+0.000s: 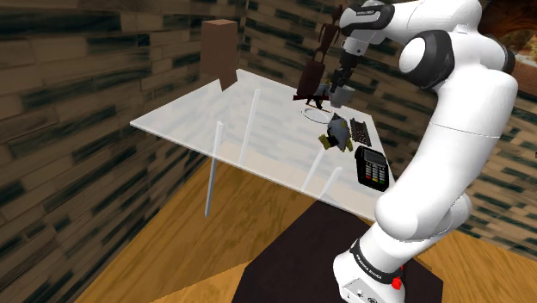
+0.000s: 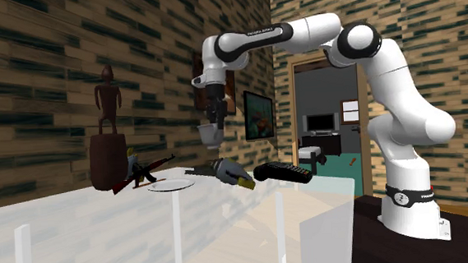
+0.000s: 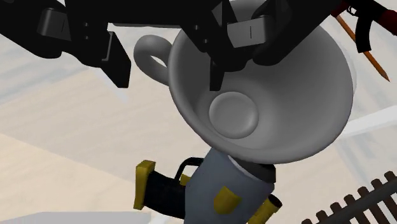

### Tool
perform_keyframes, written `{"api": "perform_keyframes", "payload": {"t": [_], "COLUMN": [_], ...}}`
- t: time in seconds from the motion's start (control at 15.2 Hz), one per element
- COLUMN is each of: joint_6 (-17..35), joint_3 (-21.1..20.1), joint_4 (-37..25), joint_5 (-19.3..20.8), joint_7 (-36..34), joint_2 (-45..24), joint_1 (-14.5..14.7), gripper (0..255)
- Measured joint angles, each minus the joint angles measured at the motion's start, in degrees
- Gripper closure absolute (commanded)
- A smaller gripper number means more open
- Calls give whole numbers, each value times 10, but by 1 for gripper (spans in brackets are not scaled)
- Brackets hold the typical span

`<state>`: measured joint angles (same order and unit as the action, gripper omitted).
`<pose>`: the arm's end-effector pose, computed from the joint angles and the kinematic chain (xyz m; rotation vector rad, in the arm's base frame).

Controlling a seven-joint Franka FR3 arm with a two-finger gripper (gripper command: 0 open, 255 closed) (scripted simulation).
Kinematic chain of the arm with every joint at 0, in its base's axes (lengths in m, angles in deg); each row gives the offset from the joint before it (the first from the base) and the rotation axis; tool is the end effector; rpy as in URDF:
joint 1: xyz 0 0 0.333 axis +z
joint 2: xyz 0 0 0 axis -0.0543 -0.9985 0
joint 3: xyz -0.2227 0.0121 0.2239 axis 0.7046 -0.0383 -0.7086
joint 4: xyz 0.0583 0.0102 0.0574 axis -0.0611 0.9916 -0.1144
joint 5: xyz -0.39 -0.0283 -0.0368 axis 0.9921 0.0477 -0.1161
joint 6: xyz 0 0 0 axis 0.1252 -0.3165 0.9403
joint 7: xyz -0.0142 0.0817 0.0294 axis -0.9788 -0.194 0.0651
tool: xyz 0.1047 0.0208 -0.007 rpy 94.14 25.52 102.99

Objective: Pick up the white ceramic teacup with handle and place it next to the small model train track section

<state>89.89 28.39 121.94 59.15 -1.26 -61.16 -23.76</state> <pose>0.4729 -0.4381 0.5321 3.1395 -0.0589 0.0076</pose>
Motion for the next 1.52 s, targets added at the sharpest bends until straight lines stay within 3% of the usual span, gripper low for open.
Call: {"api": "perform_keyframes", "payload": {"t": [0.53, 0.79, 1.52], "joint_6": [-30, -54, 27], "joint_3": [27, 35, 34], "joint_4": [-84, -156, -72], "joint_5": [-29, -50, -51], "joint_7": [99, 147, 158], "joint_2": [-61, -112, -111], "joint_1": [-80, -131, -126], "gripper": [255, 255, 255]}}
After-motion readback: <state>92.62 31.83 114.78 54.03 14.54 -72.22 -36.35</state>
